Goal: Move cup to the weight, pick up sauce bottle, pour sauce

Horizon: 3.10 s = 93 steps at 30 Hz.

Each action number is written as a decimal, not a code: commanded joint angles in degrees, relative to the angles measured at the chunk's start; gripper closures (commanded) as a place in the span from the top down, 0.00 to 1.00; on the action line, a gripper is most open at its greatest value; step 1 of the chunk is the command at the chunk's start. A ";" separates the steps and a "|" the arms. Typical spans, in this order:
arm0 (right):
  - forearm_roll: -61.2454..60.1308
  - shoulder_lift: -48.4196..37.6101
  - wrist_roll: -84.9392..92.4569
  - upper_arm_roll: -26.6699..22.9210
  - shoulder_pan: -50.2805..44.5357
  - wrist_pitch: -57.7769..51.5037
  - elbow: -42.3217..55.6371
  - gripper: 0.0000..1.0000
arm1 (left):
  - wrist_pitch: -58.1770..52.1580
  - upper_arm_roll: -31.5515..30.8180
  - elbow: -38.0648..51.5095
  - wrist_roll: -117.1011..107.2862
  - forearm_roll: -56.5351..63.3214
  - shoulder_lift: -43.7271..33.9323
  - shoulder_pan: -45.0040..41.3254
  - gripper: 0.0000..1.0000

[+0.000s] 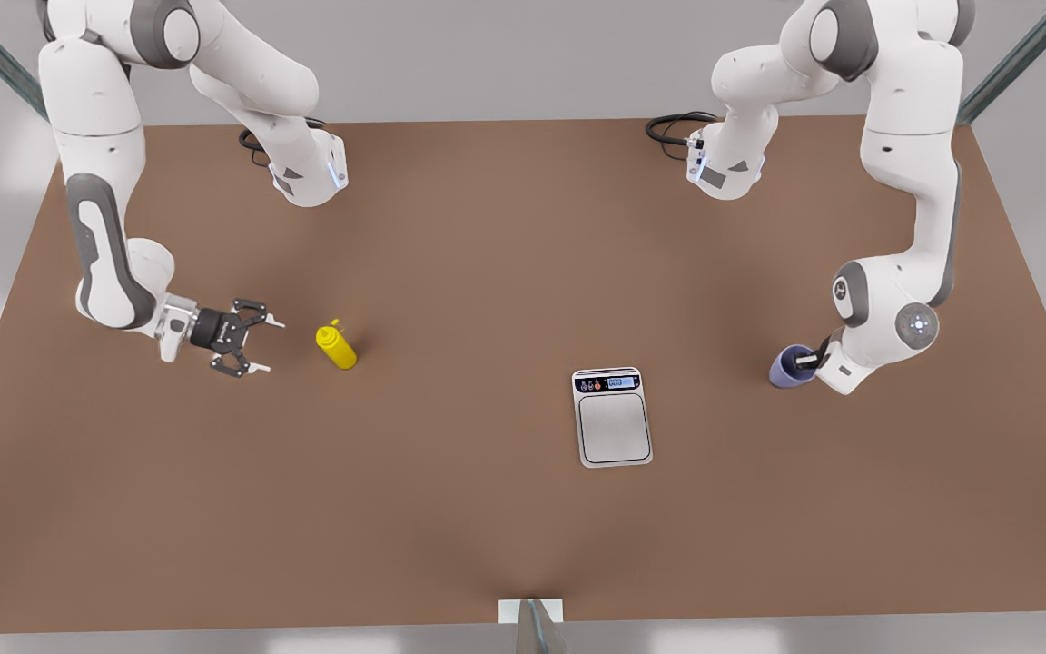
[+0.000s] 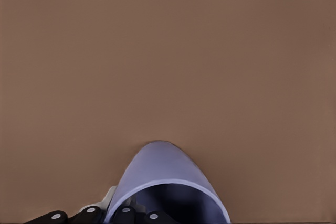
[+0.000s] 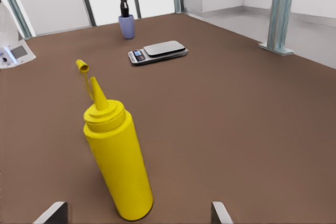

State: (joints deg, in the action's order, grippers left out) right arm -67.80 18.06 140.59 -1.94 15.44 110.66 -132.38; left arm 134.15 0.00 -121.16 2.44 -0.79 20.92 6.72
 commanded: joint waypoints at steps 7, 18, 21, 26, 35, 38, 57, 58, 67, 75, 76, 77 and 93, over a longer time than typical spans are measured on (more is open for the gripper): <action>-4.89 4.18 0.47 0.44 -7.00 -0.01 0.37 1.00 | -0.82 -5.01 3.03 -8.85 -4.30 0.26 -0.21 0.21; -8.85 10.07 4.78 0.35 -10.07 1.40 3.44 1.00 | -2.40 -17.05 8.13 -29.51 -4.22 1.67 -0.65 0.21; -9.28 10.77 7.94 0.35 -10.16 1.84 3.88 1.00 | -2.57 -17.41 12.87 -39.17 -4.22 4.13 -6.89 0.21; -9.28 10.77 8.38 0.44 -10.43 1.75 3.44 1.00 | -1.69 -17.41 15.25 -46.30 -3.60 6.59 -11.72 0.21; -9.46 10.42 8.29 1.41 -10.51 1.57 2.92 0.82 | 0.50 -16.26 20.52 -57.37 -2.64 11.95 -18.40 0.21; -9.46 10.42 8.21 1.41 -10.43 1.49 2.92 0.68 | 0.94 -16.26 20.70 -58.25 -1.23 12.57 -18.58 0.21; -9.64 11.30 7.59 1.41 -10.25 1.22 3.27 0.58 | -11.01 -9.24 18.95 -50.97 -1.49 -1.31 -17.88 1.00; -9.64 11.30 7.50 1.41 -10.25 1.22 3.18 0.57 | -11.27 -5.46 16.75 -45.69 -4.47 -4.57 -17.79 1.00; 4.68 6.73 -25.97 0.88 -12.09 1.66 20.75 0.58 | -48.10 5.45 36.61 -4.20 -0.97 -18.90 -7.86 1.00; 43.53 14.20 -85.03 0.97 -37.14 14.41 44.66 0.57 | -48.10 2.98 42.06 -3.76 1.67 -18.37 -8.03 1.00; 49.50 14.29 -92.41 1.06 -38.81 15.46 46.07 0.57 | -48.10 2.98 42.23 -3.58 1.67 -18.28 -8.03 1.00; 54.52 13.94 -100.94 0.88 -41.89 17.66 46.25 0.57 | -48.01 2.98 42.32 -3.58 1.58 -18.37 -8.03 1.00; 136.26 28.08 -145.87 0.79 -65.27 6.85 67.86 0.57 | -46.17 3.69 43.99 -3.41 2.38 -17.93 -7.59 1.00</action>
State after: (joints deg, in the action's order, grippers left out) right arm 70.42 47.44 -5.17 -1.14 -50.08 116.00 -62.74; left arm 87.86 3.81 -77.17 -0.97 1.70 2.91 8.92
